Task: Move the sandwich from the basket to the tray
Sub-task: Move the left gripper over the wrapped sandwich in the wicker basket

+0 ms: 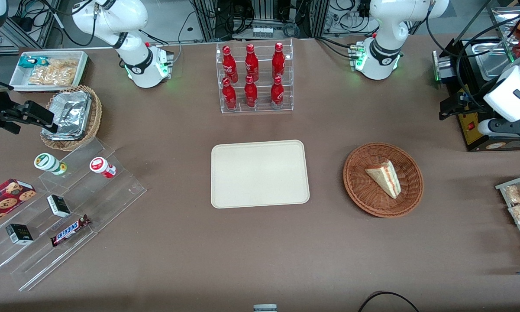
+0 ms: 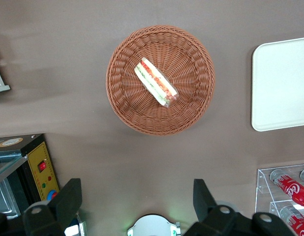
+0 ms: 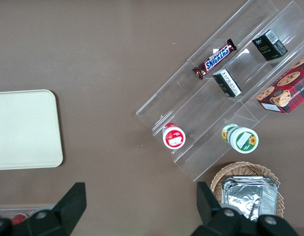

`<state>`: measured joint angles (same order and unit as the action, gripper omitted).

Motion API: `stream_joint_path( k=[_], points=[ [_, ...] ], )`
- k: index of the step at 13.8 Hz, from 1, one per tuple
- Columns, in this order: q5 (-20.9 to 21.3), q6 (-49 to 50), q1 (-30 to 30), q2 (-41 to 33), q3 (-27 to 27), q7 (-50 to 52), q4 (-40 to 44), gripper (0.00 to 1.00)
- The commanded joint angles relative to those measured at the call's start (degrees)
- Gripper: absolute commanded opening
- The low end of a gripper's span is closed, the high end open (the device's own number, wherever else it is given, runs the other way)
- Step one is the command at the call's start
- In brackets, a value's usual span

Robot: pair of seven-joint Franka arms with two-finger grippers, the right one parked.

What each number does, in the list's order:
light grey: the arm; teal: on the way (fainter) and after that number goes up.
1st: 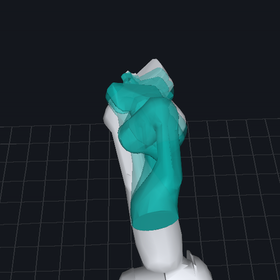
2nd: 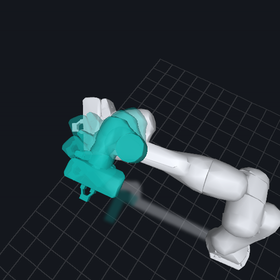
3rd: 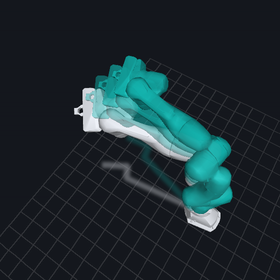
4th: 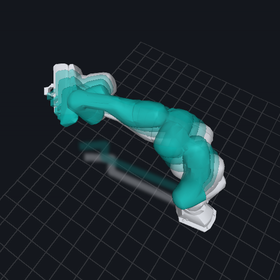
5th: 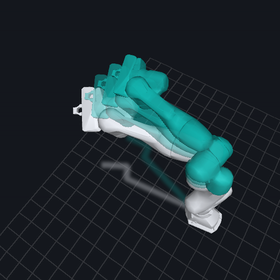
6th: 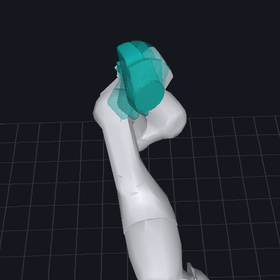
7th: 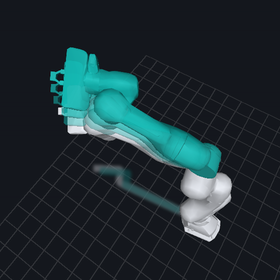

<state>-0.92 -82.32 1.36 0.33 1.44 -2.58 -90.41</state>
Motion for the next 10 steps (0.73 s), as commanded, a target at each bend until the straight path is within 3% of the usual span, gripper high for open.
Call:
stream_joint_path(
  k=[1, 5, 10],
  points=[
    [1.4, -0.5, 0.3, 0.5, 0.0, -0.1, 0.2, 1.00],
    [2.7, -0.8, 1.0, 1.8, 0.5, 1.5, -2.0, 1.00],
    [2.7, -11.1, 1.2, 2.0, 0.6, 2.3, -13.0, 1.00]
  ],
)
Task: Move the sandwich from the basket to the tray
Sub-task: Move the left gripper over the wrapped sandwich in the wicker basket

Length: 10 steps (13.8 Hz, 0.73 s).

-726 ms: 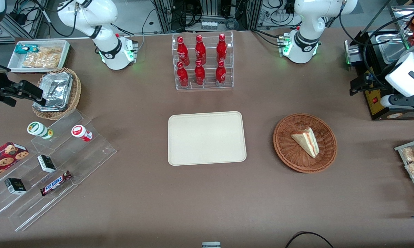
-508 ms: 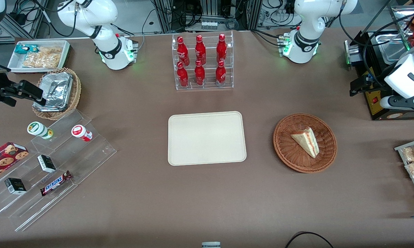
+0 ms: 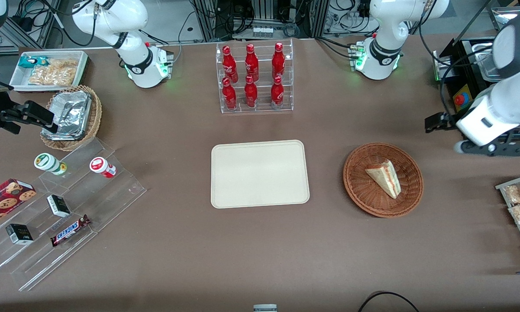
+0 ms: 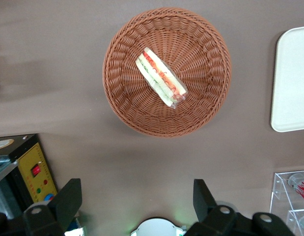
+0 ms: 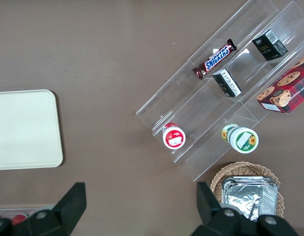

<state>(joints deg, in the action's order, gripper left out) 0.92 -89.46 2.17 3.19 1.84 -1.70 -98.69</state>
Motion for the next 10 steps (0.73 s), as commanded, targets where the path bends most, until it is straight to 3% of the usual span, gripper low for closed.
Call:
stream_joint_path(
  k=[1, 10],
  points=[
    [0.8, -6.9, 0.4, -1.1, 0.2, 2.0, -7.2, 1.00],
    [0.9, -31.3, 1.9, -1.0, 0.3, 9.9, -24.1, 1.00]
  ],
)
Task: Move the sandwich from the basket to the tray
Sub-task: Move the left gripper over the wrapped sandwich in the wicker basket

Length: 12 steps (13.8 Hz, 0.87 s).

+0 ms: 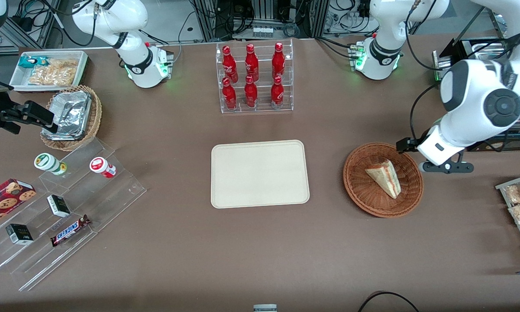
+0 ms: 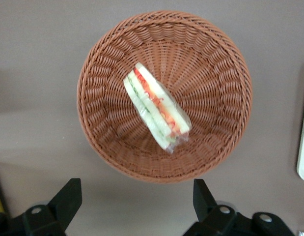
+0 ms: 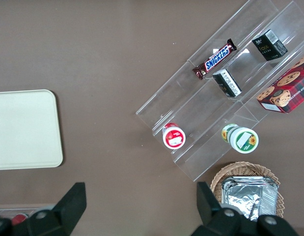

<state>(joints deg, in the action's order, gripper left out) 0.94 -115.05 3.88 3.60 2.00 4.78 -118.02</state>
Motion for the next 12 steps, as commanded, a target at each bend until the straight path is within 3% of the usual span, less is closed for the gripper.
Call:
stream_joint_path(
  k=[1, 7, 12],
  points=[
    [0.9, -9.0, 0.2, -1.5, 0.1, 6.3, -6.8, 1.00],
    [0.9, -16.5, 3.1, 1.9, 0.8, 36.1, -9.4, 1.00],
    [0.9, -19.1, 3.1, 4.5, 0.7, 42.4, -9.4, 1.00]
  ],
)
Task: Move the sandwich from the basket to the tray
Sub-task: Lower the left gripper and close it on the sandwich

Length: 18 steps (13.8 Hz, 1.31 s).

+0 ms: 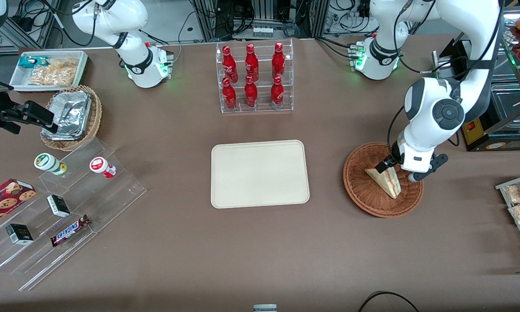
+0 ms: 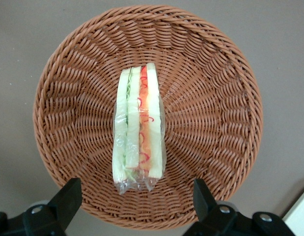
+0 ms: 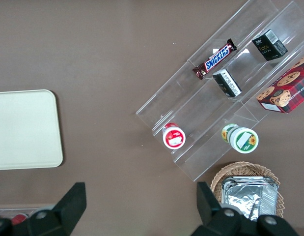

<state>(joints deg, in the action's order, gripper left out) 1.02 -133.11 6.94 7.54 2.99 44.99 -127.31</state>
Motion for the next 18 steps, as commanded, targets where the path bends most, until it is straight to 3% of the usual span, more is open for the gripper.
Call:
stream_joint_path(
  k=[1, 11, 12, 13, 14, 15, 18],
  points=[
    [0.7, -1.1, 0.0, 1.1, -0.3, 2.3, -0.1, 1.00],
    [-0.1, -6.3, -0.7, 7.0, -0.4, 2.9, 0.0, 1.00],
    [-0.1, -6.3, -0.7, 7.3, -0.4, 3.2, 0.0, 0.87],
    [-0.1, -6.1, -0.7, 7.3, -0.4, 4.0, 0.0, 0.54],
    [-0.1, -5.9, -0.7, 7.3, -0.4, 4.7, 0.1, 0.31],
    [-0.1, -5.8, -0.7, 7.4, -0.4, 5.6, 0.3, 0.17],
    [0.3, -5.0, -0.6, 7.1, -0.4, 5.2, 0.9, 0.08]
  ],
)
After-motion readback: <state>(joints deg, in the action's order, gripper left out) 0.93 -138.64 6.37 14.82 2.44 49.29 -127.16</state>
